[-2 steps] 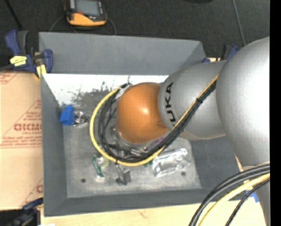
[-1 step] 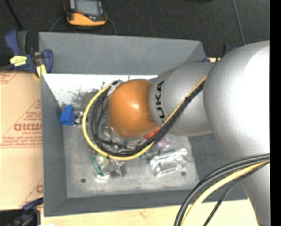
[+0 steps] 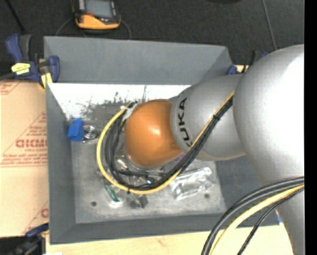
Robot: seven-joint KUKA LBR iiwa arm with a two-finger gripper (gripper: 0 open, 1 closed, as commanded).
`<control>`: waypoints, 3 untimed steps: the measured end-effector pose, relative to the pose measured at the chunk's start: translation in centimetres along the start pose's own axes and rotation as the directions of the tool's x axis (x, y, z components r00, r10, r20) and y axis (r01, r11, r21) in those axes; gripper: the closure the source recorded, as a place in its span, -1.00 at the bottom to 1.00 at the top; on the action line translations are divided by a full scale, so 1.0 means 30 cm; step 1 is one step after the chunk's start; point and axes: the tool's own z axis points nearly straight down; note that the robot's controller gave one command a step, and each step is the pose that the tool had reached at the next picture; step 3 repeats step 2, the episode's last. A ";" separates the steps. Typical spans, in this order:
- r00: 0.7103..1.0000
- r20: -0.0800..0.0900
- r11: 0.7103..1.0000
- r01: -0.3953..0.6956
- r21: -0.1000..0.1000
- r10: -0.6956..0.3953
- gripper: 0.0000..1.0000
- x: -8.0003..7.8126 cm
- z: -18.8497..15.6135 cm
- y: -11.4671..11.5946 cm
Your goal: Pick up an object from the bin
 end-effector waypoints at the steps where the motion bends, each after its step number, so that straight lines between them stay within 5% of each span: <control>1: 1.000 0.011 1.000 -0.003 0.002 0.003 1.00 -0.013 -0.013 0.000; 2: 1.000 0.003 1.000 -0.008 0.002 0.008 1.00 -0.020 -0.239 -0.008; 3: 1.000 0.003 1.000 -0.008 0.002 0.008 1.00 -0.020 -0.239 -0.008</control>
Offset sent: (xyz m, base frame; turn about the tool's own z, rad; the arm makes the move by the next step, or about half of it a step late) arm 0.0000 0.0000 0.0000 0.0000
